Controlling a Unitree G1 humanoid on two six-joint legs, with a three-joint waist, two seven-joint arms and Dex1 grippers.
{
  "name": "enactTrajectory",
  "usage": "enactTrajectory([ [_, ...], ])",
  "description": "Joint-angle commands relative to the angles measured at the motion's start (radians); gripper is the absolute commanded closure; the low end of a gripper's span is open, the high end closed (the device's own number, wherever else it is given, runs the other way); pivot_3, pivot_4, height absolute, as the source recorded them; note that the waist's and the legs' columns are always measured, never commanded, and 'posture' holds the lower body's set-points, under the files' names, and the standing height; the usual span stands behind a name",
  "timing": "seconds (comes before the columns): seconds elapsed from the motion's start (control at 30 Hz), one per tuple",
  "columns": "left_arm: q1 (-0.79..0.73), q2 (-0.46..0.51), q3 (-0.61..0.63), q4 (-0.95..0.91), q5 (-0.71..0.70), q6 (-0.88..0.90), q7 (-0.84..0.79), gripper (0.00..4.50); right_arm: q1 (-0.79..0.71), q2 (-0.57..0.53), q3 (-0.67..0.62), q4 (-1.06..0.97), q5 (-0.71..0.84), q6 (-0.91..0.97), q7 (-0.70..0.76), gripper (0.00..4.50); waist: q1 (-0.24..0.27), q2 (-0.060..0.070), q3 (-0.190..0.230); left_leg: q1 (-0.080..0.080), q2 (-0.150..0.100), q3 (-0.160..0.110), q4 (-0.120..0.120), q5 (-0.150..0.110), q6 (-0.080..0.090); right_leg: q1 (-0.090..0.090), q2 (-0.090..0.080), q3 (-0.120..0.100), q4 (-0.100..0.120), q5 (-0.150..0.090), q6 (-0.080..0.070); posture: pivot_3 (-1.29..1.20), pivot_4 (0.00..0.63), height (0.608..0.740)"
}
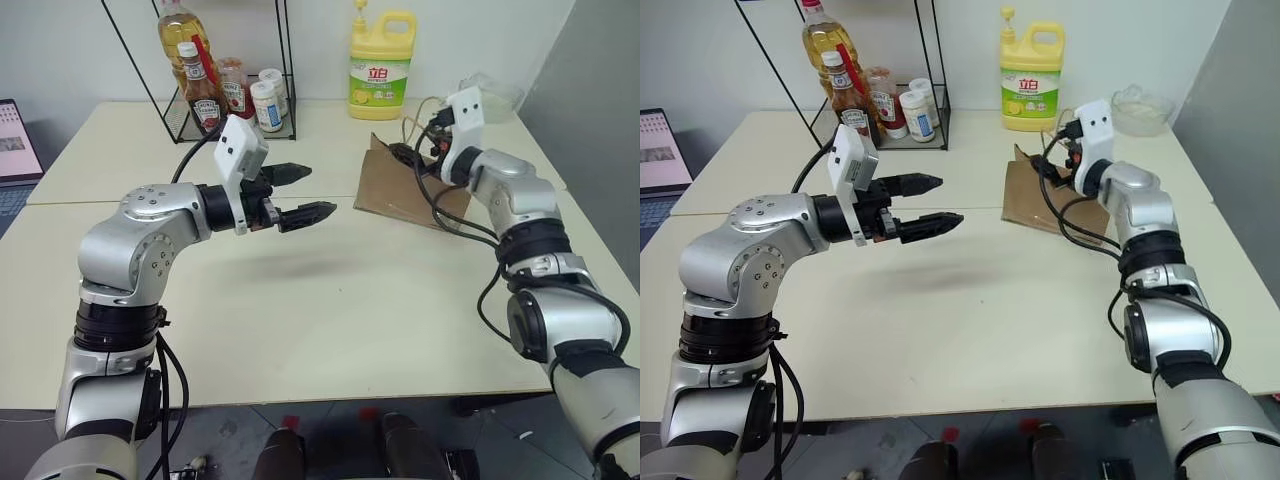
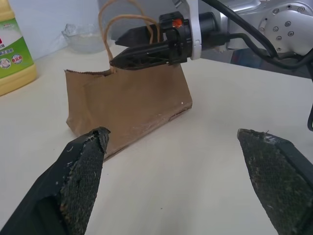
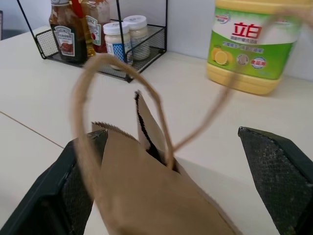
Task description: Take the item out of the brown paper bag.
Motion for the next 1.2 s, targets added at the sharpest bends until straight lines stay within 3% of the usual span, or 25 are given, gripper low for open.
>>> enactTrajectory([
  [0.03,0.009,0.005,0.033,-0.044,-0.019,-0.003,0.016,0.03,-0.061,0.005,-0.029,0.069,0.003,-0.028,0.009,0.0,0.0,0.0,0.0,0.0,0.0,0.0,0.0,0.0,0.0,0.0,0.0,0.0,0.0,0.0,0.0,0.0,0.15,0.74],
  [0.07,0.012,0.007,0.036,-0.044,-0.019,-0.005,0.019,0.03,-0.072,0.009,-0.034,0.087,0.008,-0.029,0.015,0.0,0.0,0.0,0.0,0.0,0.0,0.0,0.0,0.0,0.0,0.0,0.0,0.0,0.0,0.0,0.0,0.0,0.15,0.74],
  [0.17,0.02,0.012,0.041,-0.041,-0.016,-0.011,0.023,0.0,-0.093,0.016,-0.045,0.129,0.014,-0.039,0.027,0.63,0.0,0.0,0.0,0.0,0.0,0.0,0.001,0.0,0.0,0.0,0.0,0.0,0.003,0.0,0.0,0.0,0.15,0.74],
  [0.53,0.021,0.013,0.048,-0.037,-0.014,-0.018,0.029,0.0,-0.13,0.028,-0.061,0.196,0.0,-0.087,0.044,4.47,-0.006,0.0,0.0,0.0,-0.001,0.001,0.002,0.001,0.0,-0.006,0.0,0.001,0.013,0.0,0.0,0.0,0.15,0.74],
  [0.83,0.038,0.01,0.068,-0.047,-0.028,-0.011,0.046,0.0,-0.147,0.032,-0.069,0.194,0.007,-0.116,0.072,4.47,-0.015,0.0,0.0,0.0,-0.001,0.0,0.002,0.001,-0.001,-0.006,0.0,0.001,0.013,0.0,0.0,0.0,0.15,0.74],
  [1.2,0.296,-0.011,0.202,-0.308,-0.15,0.093,0.199,0.0,-0.222,0.103,-0.042,0.113,0.023,-0.099,0.243,4.47,-0.041,0.001,0.001,-0.004,0.0,0.002,0.002,0.002,-0.001,-0.014,0.0,0.002,0.016,0.0,0.0,0.0,0.15,0.74],
])
